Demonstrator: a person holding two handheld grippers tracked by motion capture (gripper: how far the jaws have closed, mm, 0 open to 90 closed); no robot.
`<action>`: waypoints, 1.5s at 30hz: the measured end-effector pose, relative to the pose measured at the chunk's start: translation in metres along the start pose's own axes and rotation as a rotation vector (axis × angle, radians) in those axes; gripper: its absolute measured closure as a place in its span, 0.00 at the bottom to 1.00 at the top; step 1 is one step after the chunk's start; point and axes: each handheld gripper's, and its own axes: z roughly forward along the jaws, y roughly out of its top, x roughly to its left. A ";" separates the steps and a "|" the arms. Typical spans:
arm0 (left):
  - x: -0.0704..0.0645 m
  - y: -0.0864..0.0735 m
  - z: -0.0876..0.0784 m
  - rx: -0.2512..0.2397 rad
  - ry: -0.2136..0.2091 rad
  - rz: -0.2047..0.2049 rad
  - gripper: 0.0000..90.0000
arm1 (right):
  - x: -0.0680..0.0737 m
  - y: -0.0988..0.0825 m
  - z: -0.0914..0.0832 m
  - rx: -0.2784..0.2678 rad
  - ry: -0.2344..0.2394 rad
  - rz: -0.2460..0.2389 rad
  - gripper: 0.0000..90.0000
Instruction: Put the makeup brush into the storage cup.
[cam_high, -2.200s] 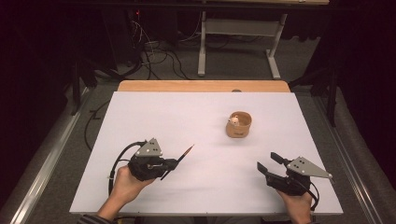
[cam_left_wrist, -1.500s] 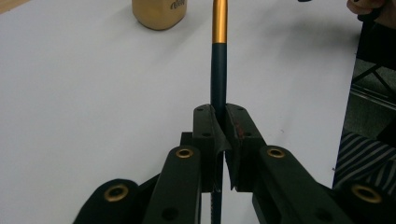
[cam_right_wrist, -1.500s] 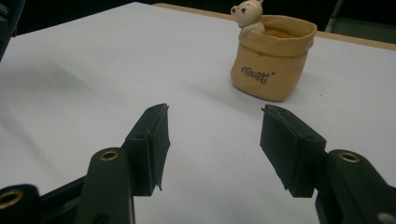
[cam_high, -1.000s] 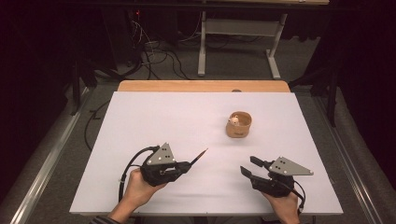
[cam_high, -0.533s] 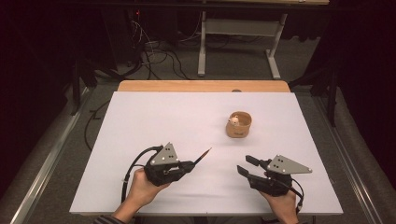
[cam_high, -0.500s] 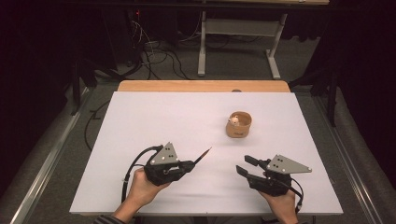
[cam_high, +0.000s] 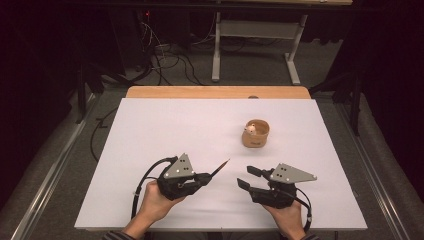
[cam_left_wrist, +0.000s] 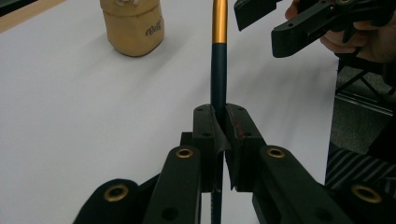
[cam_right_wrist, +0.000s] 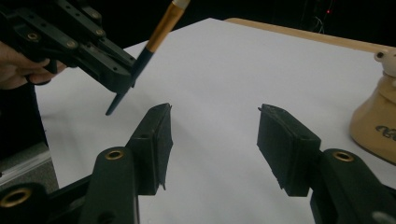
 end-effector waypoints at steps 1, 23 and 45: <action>-0.001 0.000 0.001 0.001 0.000 0.002 0.93 | 0.001 0.001 0.001 -0.001 0.010 -0.001 0.53; -0.012 0.004 0.012 0.012 -0.016 0.032 0.93 | 0.010 0.010 0.016 0.016 0.144 0.050 0.66; -0.017 0.005 0.015 0.003 -0.026 0.051 0.93 | 0.011 0.013 0.022 -0.004 0.212 0.089 0.76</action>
